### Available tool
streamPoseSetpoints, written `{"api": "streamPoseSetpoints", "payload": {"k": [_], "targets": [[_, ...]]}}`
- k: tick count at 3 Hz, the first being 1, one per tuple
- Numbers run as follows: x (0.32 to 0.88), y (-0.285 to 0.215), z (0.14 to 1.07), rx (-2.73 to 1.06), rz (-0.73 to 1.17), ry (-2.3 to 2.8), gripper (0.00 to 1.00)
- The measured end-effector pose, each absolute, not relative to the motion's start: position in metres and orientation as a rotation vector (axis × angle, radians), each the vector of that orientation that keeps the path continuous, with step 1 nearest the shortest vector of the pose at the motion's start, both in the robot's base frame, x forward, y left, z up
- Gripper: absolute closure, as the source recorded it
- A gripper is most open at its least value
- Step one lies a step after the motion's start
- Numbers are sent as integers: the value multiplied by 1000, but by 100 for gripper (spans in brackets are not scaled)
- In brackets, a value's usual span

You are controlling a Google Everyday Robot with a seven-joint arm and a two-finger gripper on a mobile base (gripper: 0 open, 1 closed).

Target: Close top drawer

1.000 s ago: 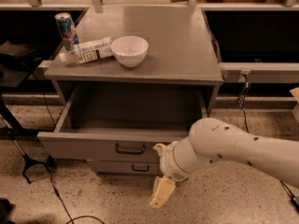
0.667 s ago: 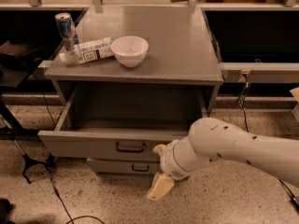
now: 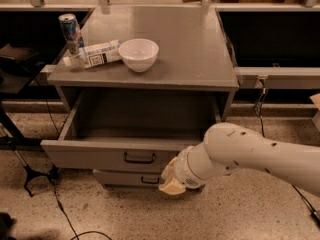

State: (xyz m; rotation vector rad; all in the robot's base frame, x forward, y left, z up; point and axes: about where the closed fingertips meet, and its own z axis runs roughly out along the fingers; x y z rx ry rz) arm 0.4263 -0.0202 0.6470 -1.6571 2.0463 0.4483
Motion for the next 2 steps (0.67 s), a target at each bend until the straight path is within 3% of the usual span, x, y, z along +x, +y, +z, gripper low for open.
{"api": "streamPoseSetpoints", "payload": {"k": [1,2], "targets": [[438,-23,650,-1639,431,2062,86],[454,-24,652,-1619,412,2079,100]]}}
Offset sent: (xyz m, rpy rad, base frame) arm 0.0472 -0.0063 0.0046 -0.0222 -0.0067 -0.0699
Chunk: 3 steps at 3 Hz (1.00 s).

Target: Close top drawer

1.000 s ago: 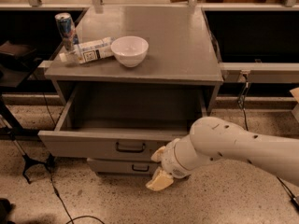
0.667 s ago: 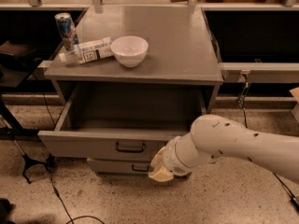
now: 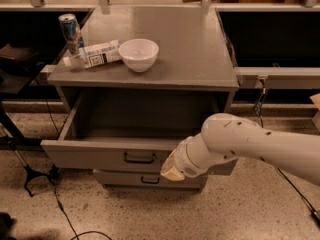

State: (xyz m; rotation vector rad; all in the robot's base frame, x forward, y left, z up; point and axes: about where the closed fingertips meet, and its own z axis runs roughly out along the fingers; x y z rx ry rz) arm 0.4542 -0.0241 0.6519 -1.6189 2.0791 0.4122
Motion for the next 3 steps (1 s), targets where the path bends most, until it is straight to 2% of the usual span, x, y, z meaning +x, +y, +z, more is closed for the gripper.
{"api": "streamPoseSetpoints", "payload": {"k": [1,3], "targets": [[470,-23,651,-1596,403,2096,81],[487,-18,651,-1570,413,2098,34]]}}
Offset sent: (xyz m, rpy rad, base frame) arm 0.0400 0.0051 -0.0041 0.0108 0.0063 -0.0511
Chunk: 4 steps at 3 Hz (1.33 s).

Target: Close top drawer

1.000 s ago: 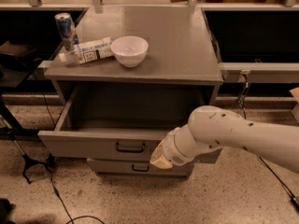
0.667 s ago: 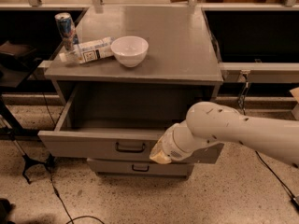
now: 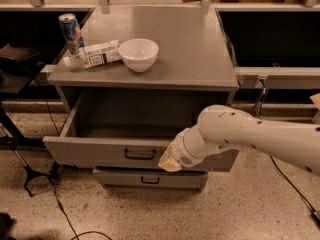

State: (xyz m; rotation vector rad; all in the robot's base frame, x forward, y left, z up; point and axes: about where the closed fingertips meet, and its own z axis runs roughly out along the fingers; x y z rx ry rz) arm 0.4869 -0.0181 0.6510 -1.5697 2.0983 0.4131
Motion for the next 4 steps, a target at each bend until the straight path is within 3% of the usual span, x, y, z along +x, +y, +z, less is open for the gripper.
{"api": "streamPoseSetpoints", "payload": {"k": [1,2,3,4], "targets": [[490,-17,652,-1567,417,2093,11],[491,-16,653,-1563,419,2088,0],[491,-15,653,-1559,424,2085,0],[491,-15,653,-1559,425,2084,18]]}}
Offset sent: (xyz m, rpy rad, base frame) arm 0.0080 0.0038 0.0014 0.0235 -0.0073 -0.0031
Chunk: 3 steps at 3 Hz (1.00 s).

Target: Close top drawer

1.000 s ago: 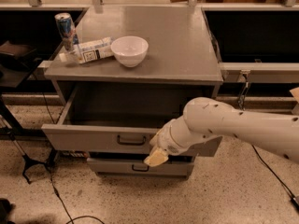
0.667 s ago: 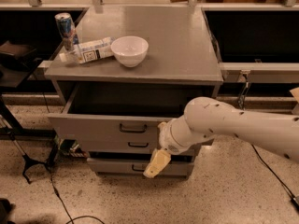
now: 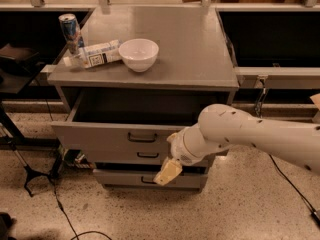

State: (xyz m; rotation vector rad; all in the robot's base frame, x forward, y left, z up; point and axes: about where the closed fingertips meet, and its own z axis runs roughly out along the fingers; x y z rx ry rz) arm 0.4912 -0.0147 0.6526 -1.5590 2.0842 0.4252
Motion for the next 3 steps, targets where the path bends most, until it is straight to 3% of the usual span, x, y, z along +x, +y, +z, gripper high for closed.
{"api": "streamPoseSetpoints", "payload": {"k": [3], "targets": [[515,-8,660,-1561,397,2069,89]]}}
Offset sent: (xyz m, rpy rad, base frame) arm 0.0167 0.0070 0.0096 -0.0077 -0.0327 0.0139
